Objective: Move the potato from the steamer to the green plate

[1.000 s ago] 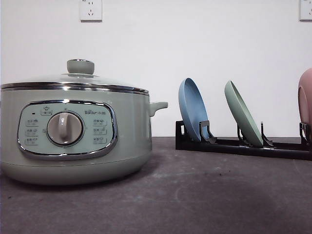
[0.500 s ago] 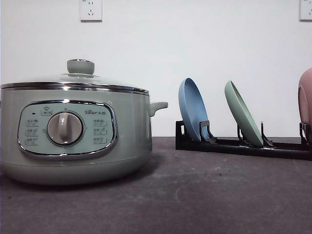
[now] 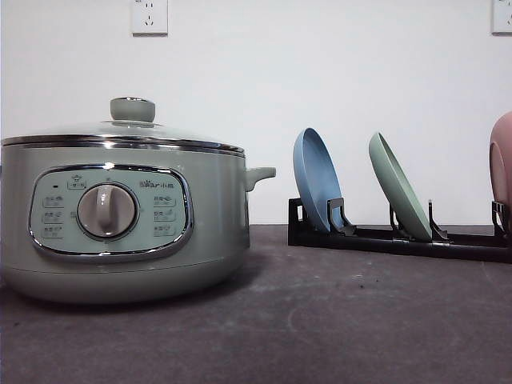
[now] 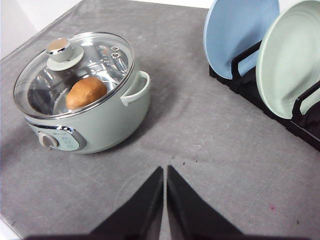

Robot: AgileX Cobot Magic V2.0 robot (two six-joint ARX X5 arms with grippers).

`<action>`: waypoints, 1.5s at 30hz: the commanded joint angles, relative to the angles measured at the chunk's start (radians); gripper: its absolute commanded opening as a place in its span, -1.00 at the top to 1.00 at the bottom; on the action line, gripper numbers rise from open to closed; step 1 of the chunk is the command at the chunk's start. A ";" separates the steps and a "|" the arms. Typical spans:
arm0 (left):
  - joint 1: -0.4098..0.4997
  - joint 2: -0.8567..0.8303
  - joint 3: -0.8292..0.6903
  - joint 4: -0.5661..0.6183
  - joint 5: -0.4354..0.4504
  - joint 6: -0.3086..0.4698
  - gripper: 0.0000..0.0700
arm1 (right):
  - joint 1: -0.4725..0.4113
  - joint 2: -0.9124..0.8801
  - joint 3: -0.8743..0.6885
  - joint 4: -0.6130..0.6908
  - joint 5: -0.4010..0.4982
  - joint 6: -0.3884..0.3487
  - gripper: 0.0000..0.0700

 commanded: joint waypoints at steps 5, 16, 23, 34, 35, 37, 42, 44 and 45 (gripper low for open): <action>-0.001 0.003 0.020 0.010 0.004 0.013 -0.05 | 0.003 0.004 0.019 0.010 0.000 -0.002 0.05; -0.001 0.003 0.020 0.010 0.004 0.013 -0.82 | 0.004 0.004 0.019 0.019 0.000 0.029 -0.60; -0.001 0.003 0.020 0.010 0.004 0.013 -0.82 | 0.003 0.004 0.019 0.023 0.001 0.037 -0.60; -0.001 0.003 0.020 0.009 0.004 0.013 -0.82 | 0.004 0.113 0.041 0.176 0.034 0.165 -0.60; -0.001 0.003 0.020 0.009 0.004 0.013 -0.82 | 0.004 0.140 0.052 0.196 0.034 0.176 -0.59; -0.001 0.003 0.020 0.009 0.004 0.013 -0.82 | 0.004 0.195 0.079 0.222 0.034 0.188 -0.58; -0.001 0.003 0.020 0.009 0.004 0.013 -0.82 | 0.004 0.372 0.199 0.252 0.034 0.195 -0.55; -0.001 0.003 0.020 0.010 0.004 0.013 -0.82 | 0.004 0.451 0.261 0.255 0.034 0.198 -0.55; -0.001 0.003 0.020 0.009 0.004 0.013 -0.82 | 0.005 0.487 0.292 0.255 0.034 0.198 -0.55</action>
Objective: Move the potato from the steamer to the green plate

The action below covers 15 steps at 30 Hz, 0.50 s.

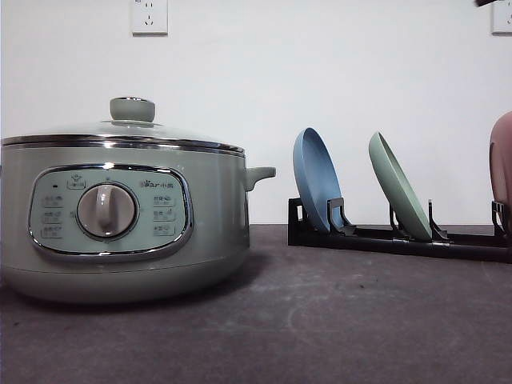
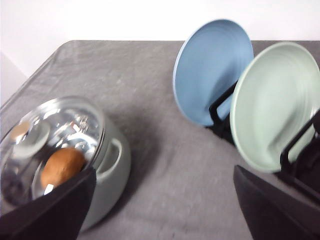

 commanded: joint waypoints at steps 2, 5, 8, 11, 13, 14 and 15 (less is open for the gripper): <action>-0.001 0.003 0.020 0.010 0.004 0.011 -0.82 | 0.005 0.117 0.101 0.010 0.003 0.017 -0.55; -0.001 0.003 0.020 0.010 0.004 0.012 -0.82 | 0.005 0.226 0.193 0.010 0.003 0.019 -0.55; -0.001 0.003 0.020 0.010 0.004 0.012 -0.82 | 0.005 0.324 0.273 0.003 0.003 0.019 -0.55; -0.001 0.003 0.020 0.010 0.004 0.012 -0.82 | 0.005 0.410 0.336 0.005 0.005 0.026 -0.55; -0.001 0.003 0.020 0.010 0.004 0.011 -0.82 | 0.007 0.465 0.372 0.011 0.008 0.030 -0.55; -0.001 0.003 0.020 0.010 0.004 0.012 -0.82 | 0.008 0.487 0.386 0.014 0.018 0.034 -0.55; -0.001 0.003 0.020 0.010 0.004 0.012 -0.82 | 0.011 0.512 0.399 0.021 0.029 0.037 -0.54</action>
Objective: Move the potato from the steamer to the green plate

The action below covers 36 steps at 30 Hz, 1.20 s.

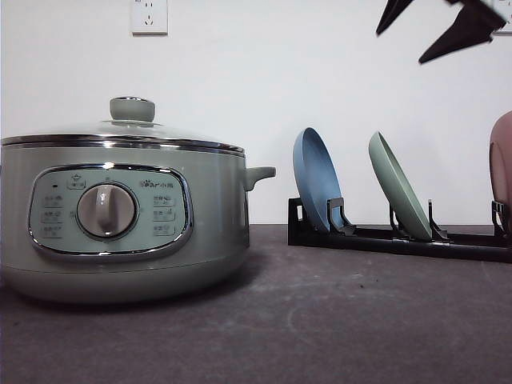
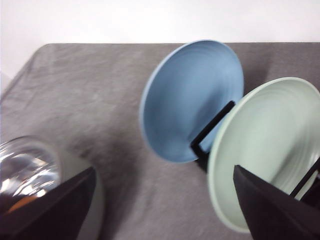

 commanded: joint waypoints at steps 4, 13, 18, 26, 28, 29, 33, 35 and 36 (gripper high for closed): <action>-0.001 0.003 0.020 0.009 0.004 0.011 -0.82 | 0.012 0.115 0.062 0.030 0.027 0.018 -0.54; -0.001 0.003 0.020 0.003 0.004 0.011 -0.82 | 0.032 0.259 0.074 0.109 0.077 0.044 -0.50; -0.001 0.003 0.020 0.002 0.004 0.011 -0.82 | 0.046 0.317 0.074 0.122 0.084 0.047 -0.43; -0.001 0.003 0.020 0.003 0.004 0.011 -0.82 | 0.062 0.342 0.073 0.133 0.132 0.047 0.32; -0.001 0.003 0.020 0.003 0.004 0.011 -0.82 | 0.062 0.342 0.073 0.135 0.134 0.047 0.51; -0.001 0.003 0.020 0.003 0.004 0.011 -0.82 | 0.062 0.342 0.073 0.134 0.133 0.047 0.57; -0.001 0.003 0.020 0.003 0.004 0.011 -0.82 | 0.062 0.342 0.073 0.134 0.133 0.047 0.69; -0.001 0.003 0.020 0.003 0.004 0.011 -0.82 | 0.062 0.342 0.073 0.134 0.133 0.047 0.81; -0.001 0.003 0.020 0.003 0.004 0.011 -0.82 | 0.062 0.342 0.073 0.134 0.133 0.048 0.90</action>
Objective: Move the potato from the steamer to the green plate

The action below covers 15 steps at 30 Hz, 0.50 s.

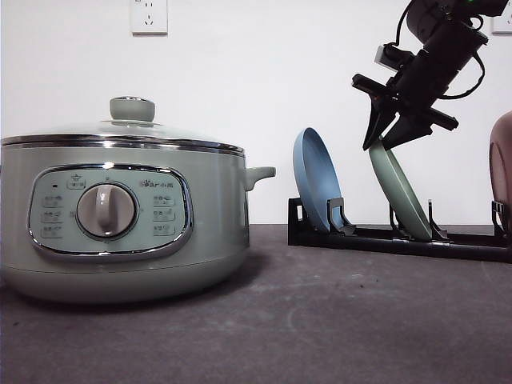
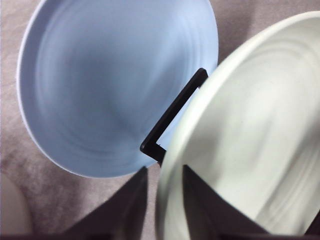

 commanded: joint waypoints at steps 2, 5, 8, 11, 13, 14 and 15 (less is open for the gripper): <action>-0.001 0.003 0.020 0.008 0.004 0.012 -0.82 | 0.003 0.016 0.024 0.007 0.003 0.010 0.99; -0.001 0.003 0.020 0.008 0.004 0.012 -0.82 | 0.003 0.016 0.024 0.008 0.000 0.010 0.99; -0.001 0.003 0.020 0.008 0.004 0.012 -0.82 | 0.003 0.013 0.025 0.012 -0.003 0.010 0.99; -0.001 0.003 0.020 0.008 0.004 0.012 -0.82 | 0.003 0.003 0.027 0.014 -0.003 0.010 0.99; -0.001 0.003 0.020 0.008 0.004 0.012 -0.82 | 0.003 -0.010 0.031 0.017 -0.003 0.010 0.99; -0.001 0.003 0.020 0.008 0.004 0.012 -0.82 | 0.003 -0.018 0.032 0.021 -0.003 0.010 0.99; -0.001 0.003 0.020 0.008 0.004 0.012 -0.82 | 0.003 -0.028 0.032 0.027 -0.003 0.011 0.99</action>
